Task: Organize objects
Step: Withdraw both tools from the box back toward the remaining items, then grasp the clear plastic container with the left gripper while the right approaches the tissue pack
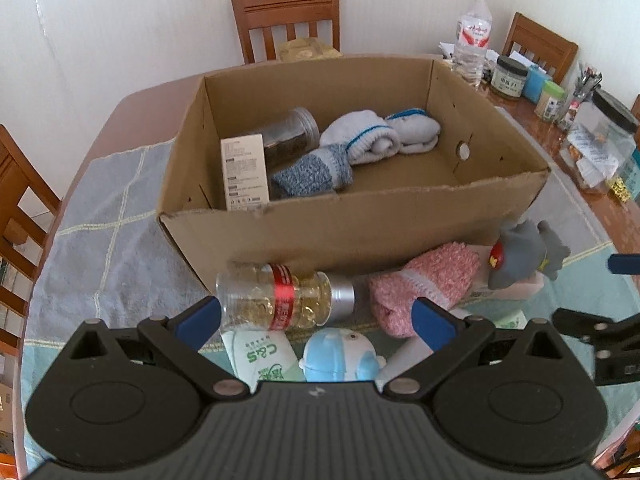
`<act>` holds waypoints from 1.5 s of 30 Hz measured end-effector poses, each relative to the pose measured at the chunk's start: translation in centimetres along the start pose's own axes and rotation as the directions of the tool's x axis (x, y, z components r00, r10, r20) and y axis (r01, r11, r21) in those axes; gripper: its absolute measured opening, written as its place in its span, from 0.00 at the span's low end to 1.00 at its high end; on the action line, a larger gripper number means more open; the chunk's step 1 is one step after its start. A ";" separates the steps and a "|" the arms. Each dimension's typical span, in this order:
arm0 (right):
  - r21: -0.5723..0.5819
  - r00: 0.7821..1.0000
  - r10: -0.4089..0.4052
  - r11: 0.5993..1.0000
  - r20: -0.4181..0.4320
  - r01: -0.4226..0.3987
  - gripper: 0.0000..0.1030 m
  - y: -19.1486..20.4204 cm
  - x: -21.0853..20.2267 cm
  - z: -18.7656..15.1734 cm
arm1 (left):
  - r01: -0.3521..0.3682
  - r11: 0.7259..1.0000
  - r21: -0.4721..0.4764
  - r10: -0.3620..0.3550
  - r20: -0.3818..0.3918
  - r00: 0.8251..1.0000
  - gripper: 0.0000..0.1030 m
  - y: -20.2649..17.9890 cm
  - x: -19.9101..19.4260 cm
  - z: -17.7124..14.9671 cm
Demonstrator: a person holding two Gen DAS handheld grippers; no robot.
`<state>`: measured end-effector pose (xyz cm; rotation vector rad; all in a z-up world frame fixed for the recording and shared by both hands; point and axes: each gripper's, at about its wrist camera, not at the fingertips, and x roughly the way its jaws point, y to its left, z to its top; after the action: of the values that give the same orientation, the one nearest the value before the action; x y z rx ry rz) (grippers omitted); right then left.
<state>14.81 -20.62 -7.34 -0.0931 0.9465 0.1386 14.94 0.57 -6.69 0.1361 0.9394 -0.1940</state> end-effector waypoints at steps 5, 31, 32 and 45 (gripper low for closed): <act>0.003 1.000 0.002 1.000 0.016 -0.002 1.00 -0.7 -1.3 -0.8 | 0.034 0.999 -0.032 -0.034 -0.021 0.999 0.99 -0.3 0.1 -1.8; -0.153 0.974 0.215 0.963 -0.065 -0.222 1.00 0.8 3.4 -3.0 | -0.011 0.982 -0.187 0.003 -0.041 0.999 0.98 -6.4 0.5 -3.2; -0.158 0.973 0.219 0.961 -0.066 -0.227 1.00 0.6 3.5 -3.0 | -0.021 0.982 -0.188 0.012 -0.048 0.999 0.98 -6.7 0.8 -3.2; -0.167 0.982 0.179 0.968 -0.058 -0.187 1.00 -4.5 3.0 -3.3 | -0.044 0.976 -0.211 0.021 -0.108 0.994 0.99 -6.3 0.7 -5.5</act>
<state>14.58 -25.30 -11.61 -0.1687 0.9840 0.3908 9.56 -4.52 -10.64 -0.0373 1.0557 -0.0548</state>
